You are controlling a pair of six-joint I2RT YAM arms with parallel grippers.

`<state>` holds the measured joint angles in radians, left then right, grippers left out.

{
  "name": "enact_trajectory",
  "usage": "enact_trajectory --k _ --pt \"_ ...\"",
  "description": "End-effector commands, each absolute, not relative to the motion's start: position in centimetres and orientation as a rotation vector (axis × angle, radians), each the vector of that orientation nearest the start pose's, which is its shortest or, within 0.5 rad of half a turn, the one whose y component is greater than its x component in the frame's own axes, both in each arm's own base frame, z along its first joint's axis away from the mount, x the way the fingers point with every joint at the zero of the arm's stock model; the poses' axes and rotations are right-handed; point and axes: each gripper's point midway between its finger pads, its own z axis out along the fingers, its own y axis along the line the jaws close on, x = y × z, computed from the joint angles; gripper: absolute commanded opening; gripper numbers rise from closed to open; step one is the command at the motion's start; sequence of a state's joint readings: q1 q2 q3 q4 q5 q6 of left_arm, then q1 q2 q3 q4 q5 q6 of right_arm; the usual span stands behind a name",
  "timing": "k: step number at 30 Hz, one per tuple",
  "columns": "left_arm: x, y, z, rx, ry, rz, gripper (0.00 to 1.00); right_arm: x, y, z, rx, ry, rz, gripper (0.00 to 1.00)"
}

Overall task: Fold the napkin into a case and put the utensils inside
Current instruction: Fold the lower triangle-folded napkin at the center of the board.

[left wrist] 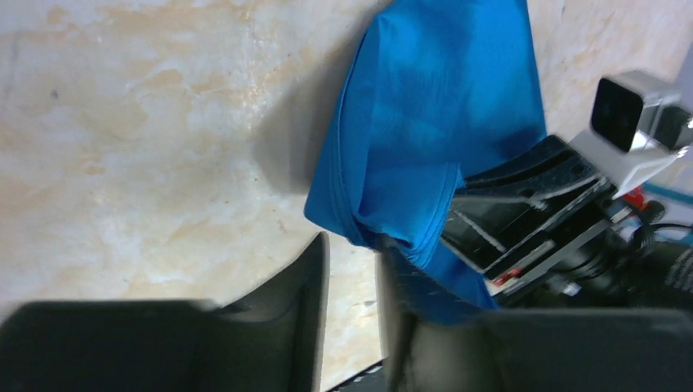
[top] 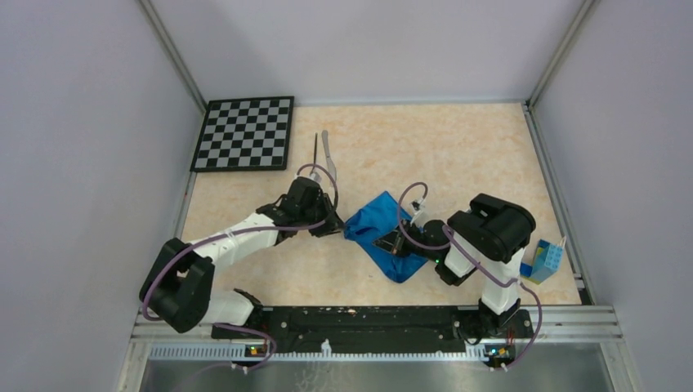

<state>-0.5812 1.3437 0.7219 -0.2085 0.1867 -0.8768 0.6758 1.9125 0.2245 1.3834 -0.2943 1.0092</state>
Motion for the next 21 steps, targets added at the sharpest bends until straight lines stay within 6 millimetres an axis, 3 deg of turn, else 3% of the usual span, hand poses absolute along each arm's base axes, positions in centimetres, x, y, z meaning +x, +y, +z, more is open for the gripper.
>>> enact_trajectory --k 1,2,4,8,11,17,21 --pt "25.8 -24.8 9.7 -0.317 2.474 -0.932 0.56 23.2 29.2 3.2 0.072 2.088 1.375 0.00" --pt "25.8 -24.4 9.8 -0.340 2.469 -0.911 0.72 23.3 29.2 3.1 0.069 2.089 1.375 0.00" --pt "25.7 -23.5 10.1 -0.382 2.444 -0.875 0.77 23.3 29.2 3.1 0.064 2.092 1.372 0.00" --pt "24.9 -21.2 10.1 -0.475 2.414 -0.791 0.63 23.3 29.3 3.1 0.055 2.092 1.373 0.00" --pt "24.3 -21.1 9.1 -0.480 2.432 -0.804 0.54 23.3 29.3 3.0 0.051 2.093 1.372 0.00" --pt "24.3 -22.4 7.6 -0.439 2.505 -0.828 0.26 23.3 29.3 3.0 0.046 2.096 1.371 0.00" --pt "25.3 -24.2 7.7 -0.373 2.524 -0.884 0.21 23.4 29.5 3.2 0.030 2.092 1.372 0.00"
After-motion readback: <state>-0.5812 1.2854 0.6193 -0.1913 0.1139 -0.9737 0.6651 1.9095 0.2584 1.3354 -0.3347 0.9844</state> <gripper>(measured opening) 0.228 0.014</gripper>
